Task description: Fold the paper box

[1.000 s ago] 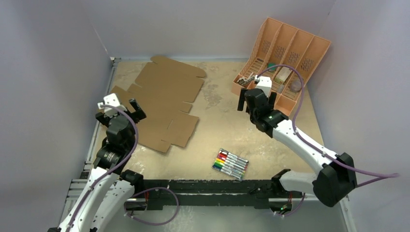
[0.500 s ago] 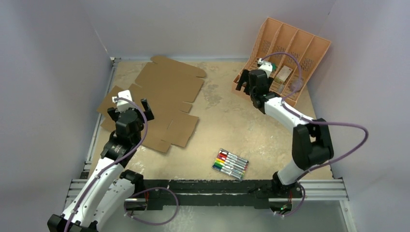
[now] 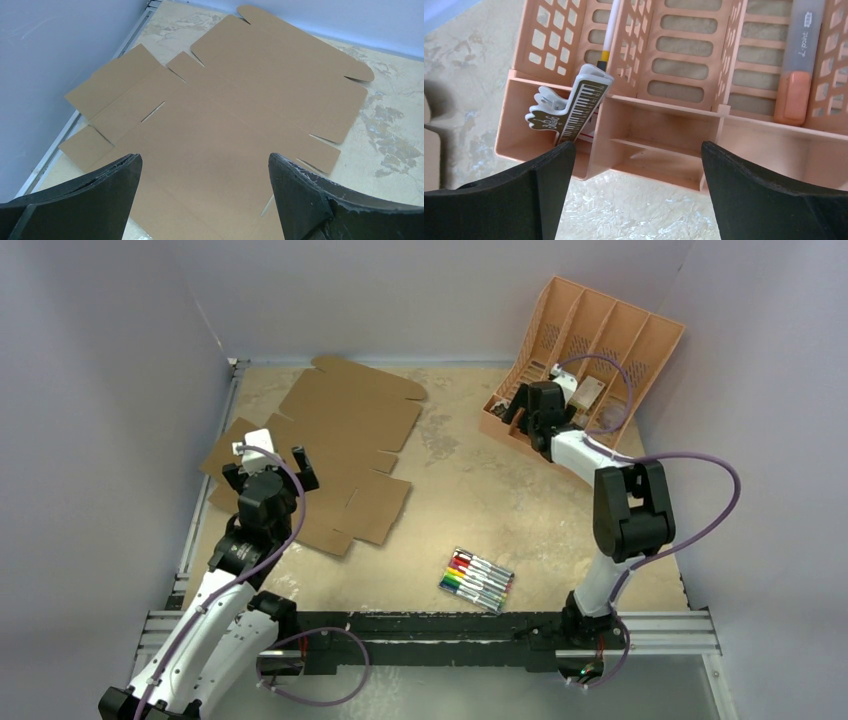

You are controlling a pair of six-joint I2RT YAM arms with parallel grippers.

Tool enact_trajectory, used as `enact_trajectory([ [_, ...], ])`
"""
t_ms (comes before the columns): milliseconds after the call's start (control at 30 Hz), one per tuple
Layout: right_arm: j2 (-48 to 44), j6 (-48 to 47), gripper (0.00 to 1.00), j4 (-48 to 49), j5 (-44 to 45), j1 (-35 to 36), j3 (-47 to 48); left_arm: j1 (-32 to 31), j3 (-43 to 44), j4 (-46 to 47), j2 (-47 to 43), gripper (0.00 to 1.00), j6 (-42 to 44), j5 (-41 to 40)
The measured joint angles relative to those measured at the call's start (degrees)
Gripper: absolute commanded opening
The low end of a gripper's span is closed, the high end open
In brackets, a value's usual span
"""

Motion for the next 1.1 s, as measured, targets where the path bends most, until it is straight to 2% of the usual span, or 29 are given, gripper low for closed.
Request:
enact_trajectory([
  [167,-0.98,1.03,0.99,0.74,-0.04,-0.57,-3.1,0.0,0.0,0.04,0.04,0.99,0.22,0.42],
  [633,-15.74,-0.33,0.99,-0.57,2.25,-7.74,-17.44,0.0,0.0,0.44,0.02,0.99,0.24,1.44],
  [933,-19.71,-3.1,0.99,-1.53,4.35,-14.91,-19.21,0.0,0.0,0.44,-0.04,0.99,0.24,2.19],
  [1100,-22.73,-4.98,0.99,-3.78,4.39,-14.64,-19.17,0.0,0.0,0.44,0.48,0.99,0.22,2.54],
])
